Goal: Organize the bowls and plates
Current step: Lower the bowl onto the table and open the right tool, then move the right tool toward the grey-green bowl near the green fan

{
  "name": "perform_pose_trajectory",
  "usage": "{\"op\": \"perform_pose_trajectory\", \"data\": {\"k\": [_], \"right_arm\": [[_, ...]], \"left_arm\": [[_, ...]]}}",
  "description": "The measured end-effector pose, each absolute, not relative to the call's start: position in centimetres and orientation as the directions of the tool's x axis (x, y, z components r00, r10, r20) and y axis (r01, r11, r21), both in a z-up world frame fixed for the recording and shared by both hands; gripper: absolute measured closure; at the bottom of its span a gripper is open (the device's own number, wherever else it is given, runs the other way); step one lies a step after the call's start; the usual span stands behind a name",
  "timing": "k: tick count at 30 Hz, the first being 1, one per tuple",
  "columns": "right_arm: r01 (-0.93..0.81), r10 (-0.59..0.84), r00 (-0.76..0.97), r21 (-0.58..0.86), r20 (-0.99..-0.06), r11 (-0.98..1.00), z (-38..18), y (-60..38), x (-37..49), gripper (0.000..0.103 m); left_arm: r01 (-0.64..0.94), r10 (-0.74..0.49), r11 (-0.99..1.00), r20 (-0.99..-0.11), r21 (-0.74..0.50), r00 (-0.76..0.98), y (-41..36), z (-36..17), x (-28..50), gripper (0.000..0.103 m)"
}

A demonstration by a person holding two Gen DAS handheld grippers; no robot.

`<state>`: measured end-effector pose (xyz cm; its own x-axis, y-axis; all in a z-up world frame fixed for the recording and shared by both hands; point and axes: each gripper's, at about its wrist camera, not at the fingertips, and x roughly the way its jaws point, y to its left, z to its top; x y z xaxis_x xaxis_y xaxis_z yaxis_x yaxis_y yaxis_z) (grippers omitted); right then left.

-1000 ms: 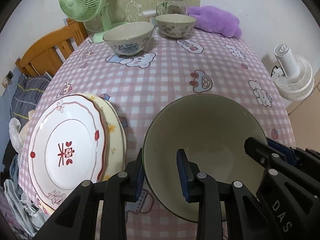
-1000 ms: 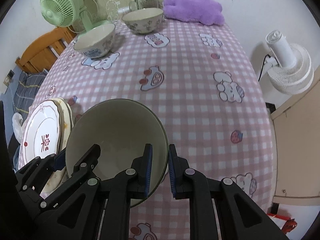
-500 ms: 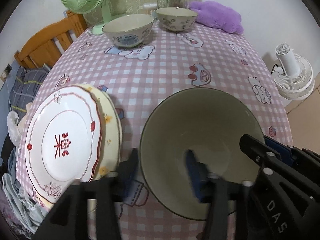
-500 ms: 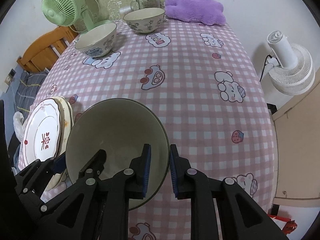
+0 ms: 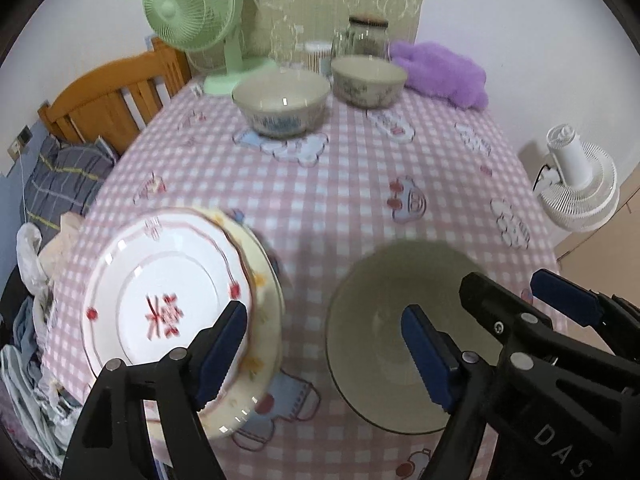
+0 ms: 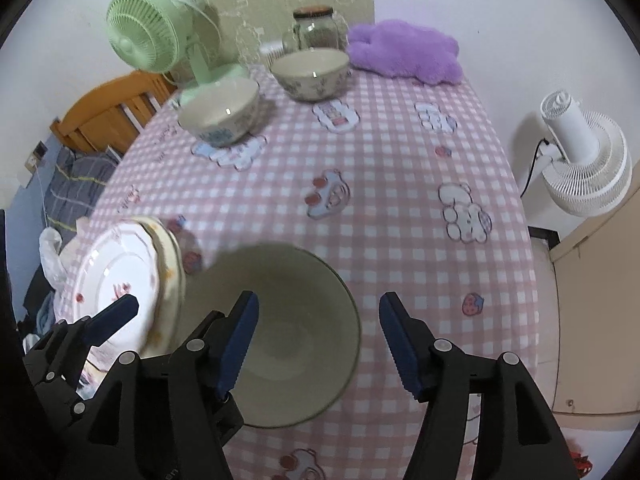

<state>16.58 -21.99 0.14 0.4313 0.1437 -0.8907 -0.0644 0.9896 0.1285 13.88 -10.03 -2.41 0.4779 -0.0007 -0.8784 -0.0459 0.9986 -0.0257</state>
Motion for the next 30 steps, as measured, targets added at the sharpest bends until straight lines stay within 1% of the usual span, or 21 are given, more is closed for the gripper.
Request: {"op": "perform_pose_trajectory", "data": {"k": [5, 12, 14, 16, 18, 20, 30], "right_arm": [[-0.048, 0.132, 0.468, 0.123, -0.874, 0.991, 2.3, -20.5, 17.1, 0.033], [-0.022, 0.122, 0.505, 0.129, -0.855, 0.991, 4.8, -17.8, 18.2, 0.032], [-0.012, 0.12, 0.513, 0.133, -0.85, 0.991, 5.5, -16.9, 18.6, 0.032], [0.008, 0.102, 0.531, 0.125, -0.841, 0.992, 6.1, -16.1, 18.9, 0.028], [0.022, 0.088, 0.552, 0.12, -0.829, 0.993, 6.7, -15.4, 19.2, 0.019], [0.035, 0.077, 0.568, 0.118, -0.819, 0.992, 7.0, -14.5, 19.6, 0.015], [0.055, 0.069, 0.587, 0.125, -0.807, 0.991, 7.0, -11.8, 24.0, 0.014]], "left_arm": [[-0.008, -0.022, 0.999, -0.857, -0.031, 0.515, -8.6, -0.3, 14.8, 0.022], [0.031, -0.046, 0.999, -0.838, -0.035, 0.544, -5.8, 2.1, 16.2, 0.022], [0.051, -0.081, 0.997, -0.844, -0.063, 0.53, -4.7, 2.6, 17.0, 0.022], [0.067, -0.094, 0.995, -0.836, -0.068, 0.54, -3.9, 3.1, 17.5, 0.022], [0.088, -0.094, 0.995, -0.824, -0.054, 0.559, -3.2, 3.6, 18.1, 0.022], [0.106, -0.096, 0.993, -0.817, -0.043, 0.568, -2.5, 3.9, 18.9, 0.022], [0.091, -0.058, 0.996, -0.805, -0.005, 0.591, -0.5, 4.2, 23.6, 0.022]]}}
